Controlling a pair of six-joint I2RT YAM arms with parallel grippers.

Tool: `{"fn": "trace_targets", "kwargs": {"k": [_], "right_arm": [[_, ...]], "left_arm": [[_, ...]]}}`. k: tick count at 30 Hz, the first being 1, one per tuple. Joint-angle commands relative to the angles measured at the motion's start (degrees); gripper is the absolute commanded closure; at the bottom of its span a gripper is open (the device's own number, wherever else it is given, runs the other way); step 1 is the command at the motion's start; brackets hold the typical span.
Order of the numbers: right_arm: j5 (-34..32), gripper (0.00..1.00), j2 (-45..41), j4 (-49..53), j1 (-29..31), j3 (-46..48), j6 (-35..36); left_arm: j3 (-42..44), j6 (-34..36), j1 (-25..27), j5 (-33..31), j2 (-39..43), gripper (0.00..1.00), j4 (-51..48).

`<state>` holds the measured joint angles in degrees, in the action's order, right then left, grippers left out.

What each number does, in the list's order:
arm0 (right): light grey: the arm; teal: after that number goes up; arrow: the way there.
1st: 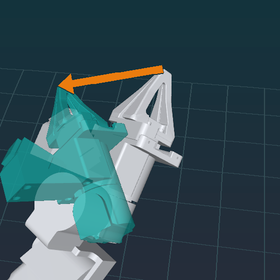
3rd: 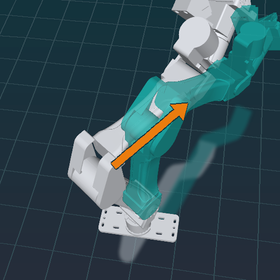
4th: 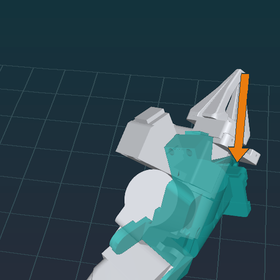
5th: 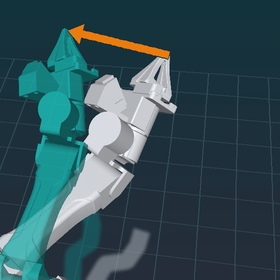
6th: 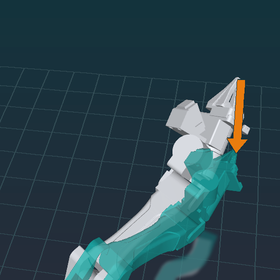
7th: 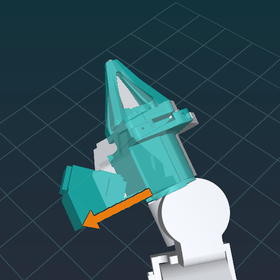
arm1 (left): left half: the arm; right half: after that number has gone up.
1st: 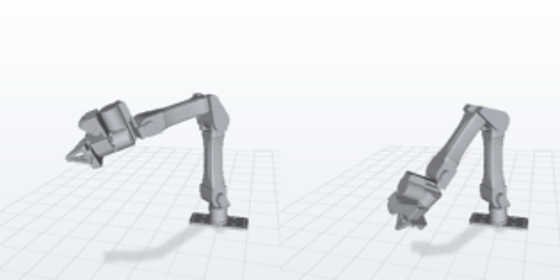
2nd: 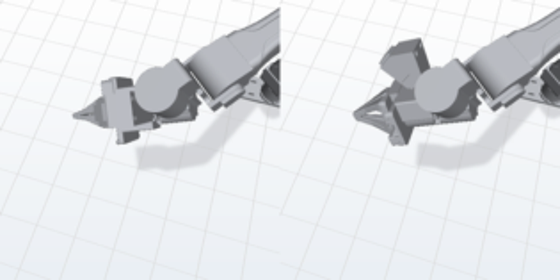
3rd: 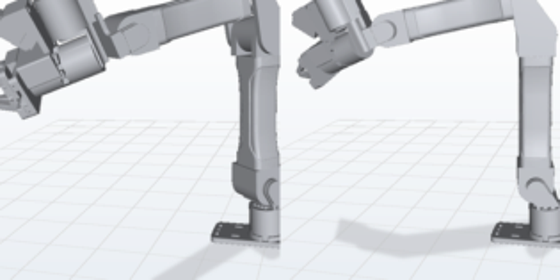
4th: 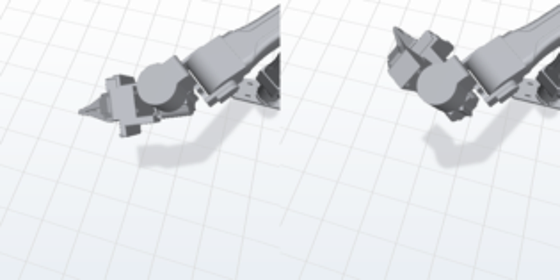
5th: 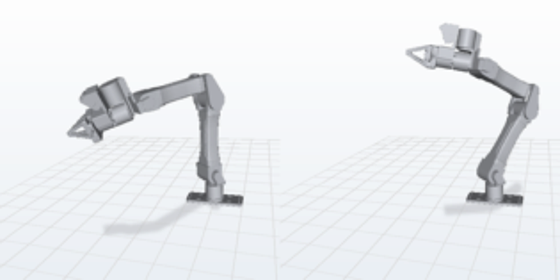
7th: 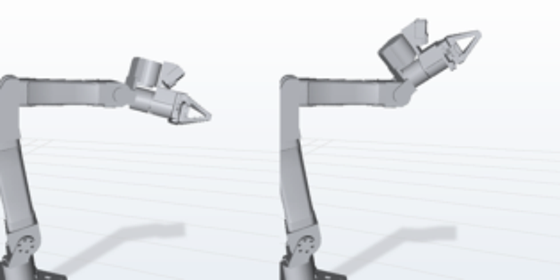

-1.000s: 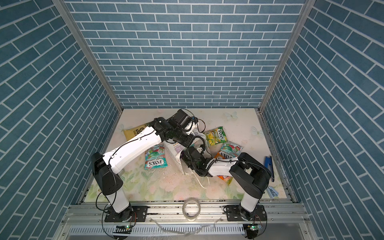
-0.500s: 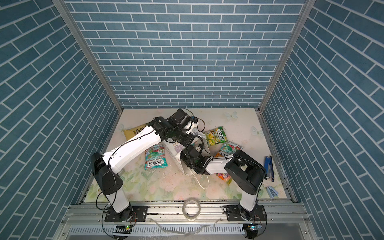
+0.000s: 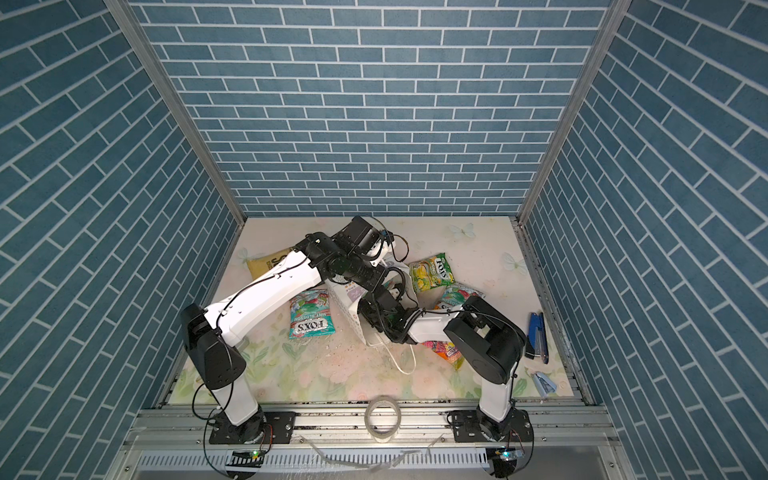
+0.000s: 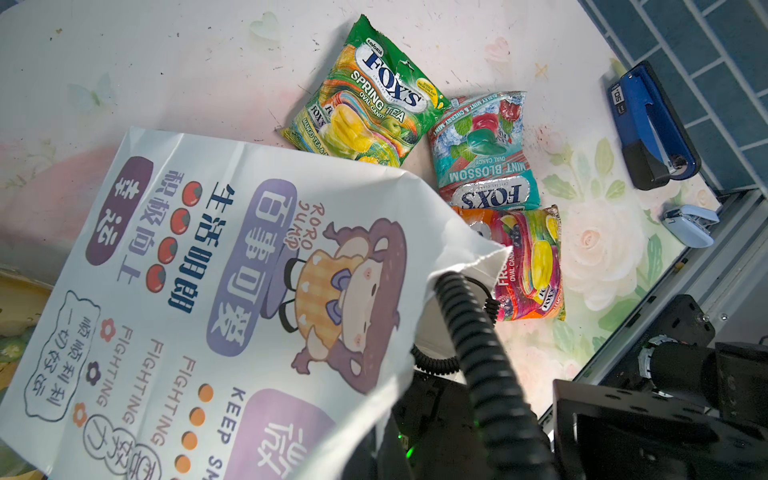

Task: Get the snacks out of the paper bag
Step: 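Close the right gripper on the purple Fox's packet inside the bag, then pull the purple packet out of the bag with the right gripper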

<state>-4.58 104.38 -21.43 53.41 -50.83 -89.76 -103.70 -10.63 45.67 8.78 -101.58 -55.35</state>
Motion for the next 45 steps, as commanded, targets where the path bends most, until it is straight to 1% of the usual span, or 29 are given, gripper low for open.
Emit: {"fn": "trace_targets", "kwargs": {"k": [1, 9, 20, 31, 41, 45], "right_arm": [[-0.51, 1.00, -0.76, 0.34, -0.82, -0.63, 2.32], [-0.93, 1.00, -6.53, 3.92, -1.23, 0.05, 5.77], [2.74, 1.00, -10.95, 5.12, -2.91, 2.94, 7.05], [5.18, 1.00, -17.16, 14.08, -3.29, 1.35, 13.19], [6.39, 1.00, -22.00, 18.12, -3.27, 2.02, 15.26], [5.94, 1.00, -26.00, 21.66, -3.28, 2.66, 16.84]], "left_arm": [[-0.41, 0.56, -0.36, 2.36, -0.10, 1.00, -0.73], [0.22, 1.01, -2.23, 2.34, -0.63, 1.00, -0.03], [1.79, 0.95, -3.03, 1.42, -0.98, 1.00, 1.16], [2.56, 0.86, -3.83, 1.03, -1.69, 1.00, 2.30], [3.58, 0.55, -3.92, 1.20, -1.79, 1.00, 3.32], [3.58, 0.64, -3.94, 0.85, -1.57, 1.00, 3.23]]}}
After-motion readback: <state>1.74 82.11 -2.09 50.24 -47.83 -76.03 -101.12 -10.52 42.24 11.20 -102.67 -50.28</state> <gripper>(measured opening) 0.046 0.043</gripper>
